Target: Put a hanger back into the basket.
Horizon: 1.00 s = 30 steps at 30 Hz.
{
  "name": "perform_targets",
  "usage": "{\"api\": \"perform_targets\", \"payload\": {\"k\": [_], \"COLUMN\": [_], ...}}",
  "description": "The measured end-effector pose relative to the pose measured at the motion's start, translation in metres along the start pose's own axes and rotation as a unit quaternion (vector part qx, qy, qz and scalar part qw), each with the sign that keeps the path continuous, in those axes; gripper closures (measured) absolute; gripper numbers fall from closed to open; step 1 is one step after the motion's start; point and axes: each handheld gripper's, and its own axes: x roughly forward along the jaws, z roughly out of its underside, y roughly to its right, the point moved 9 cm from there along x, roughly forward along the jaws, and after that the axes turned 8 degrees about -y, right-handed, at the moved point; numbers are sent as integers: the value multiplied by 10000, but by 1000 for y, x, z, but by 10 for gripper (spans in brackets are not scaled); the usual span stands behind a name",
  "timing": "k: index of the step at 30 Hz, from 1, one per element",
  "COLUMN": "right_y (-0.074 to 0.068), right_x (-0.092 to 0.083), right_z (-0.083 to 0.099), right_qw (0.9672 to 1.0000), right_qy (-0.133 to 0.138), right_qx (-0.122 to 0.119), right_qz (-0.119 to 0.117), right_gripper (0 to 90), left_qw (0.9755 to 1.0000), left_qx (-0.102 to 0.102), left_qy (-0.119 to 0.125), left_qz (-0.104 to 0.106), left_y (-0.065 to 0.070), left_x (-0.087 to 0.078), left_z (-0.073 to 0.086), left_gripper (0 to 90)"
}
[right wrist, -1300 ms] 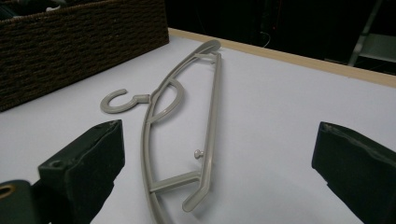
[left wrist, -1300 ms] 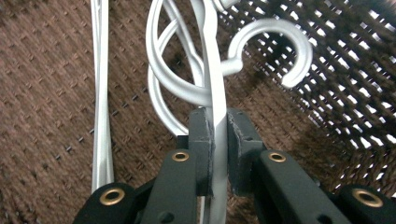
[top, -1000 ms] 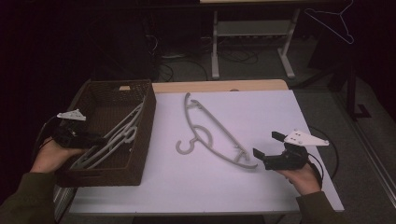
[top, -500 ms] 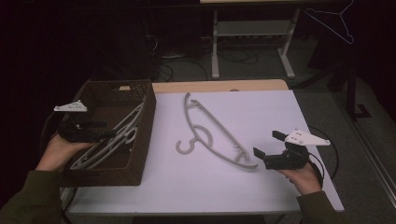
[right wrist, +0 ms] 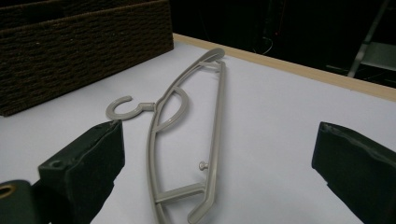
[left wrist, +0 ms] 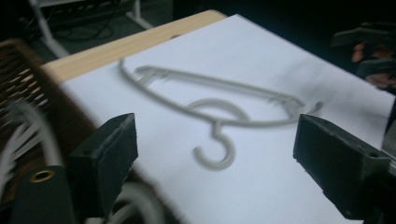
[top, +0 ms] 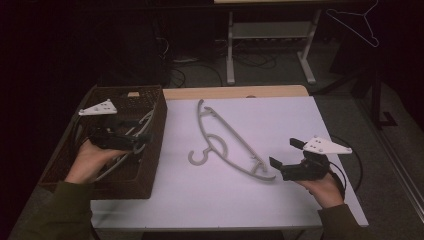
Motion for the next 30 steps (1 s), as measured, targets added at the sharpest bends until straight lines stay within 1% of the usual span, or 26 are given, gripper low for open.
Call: {"api": "perform_targets", "payload": {"k": [2,3,7,10,11,14,18,20,21,22,23,24,25,26,27,28,30], "right_y": [-2,-1,-3,-6,-6,-9,-15,-19,-21,-23,-25,-27,-29,-32,-34,-37,-42], "right_x": [1,1,3,4,5,7,11,14,15,17,18,20,23,25,27,30,35], "right_z": [0,1,1,0,0,1,3,4,5,5,6,8,9,10,12,13,16], "right_qw": [10000,10000,9999,9999,9998,9996,9989,9985,9982,9979,9976,9972,9968,9963,9960,9954,9940], "right_qy": [-28,-46,-96,-121,-147,-239,-375,-449,-485,-521,-547,-584,-614,-676,-716,-767,-888], "right_qx": [12,-24,-27,-13,-1,46,49,31,38,39,36,14,8,-13,-52,-91,-134], "right_qz": [-20,-13,-41,-84,-100,-138,-265,-308,-359,-390,-421,-459,-503,-525,-533,-566,-623], "right_gripper": [21,22,46,65,75,115,145,182,201,227,253,275,299,338,373,406,496], "left_qw": [9999,9998,9993,9991,9990,9987,9987,9986,9986,9988,9989,9987,9990,9992,9993,9994,9996], "left_qx": [64,100,181,222,208,248,258,253,286,268,230,252,236,234,242,196,184], "left_qy": [77,96,169,194,209,184,117,79,73,63,46,42,24,-4,-27,-41,-133], "left_qz": [105,166,270,302,345,404,435,456,441,403,411,433,387,330,298,274,165], "left_y": [12,18,37,47,51,59,68,71,72,71,70,69,67,65,61,58,50], "left_x": [8,12,30,43,48,62,80,89,93,97,102,106,111,117,122,127,137], "left_z": [-6,-8,-13,-15,-14,-12,-6,-3,-2,-1,-1,0,0,-1,-1,-1,-1], "left_gripper": [125,125,126,129,130,131,137,141,160,187,207,274,334,366,422,471,589]}}
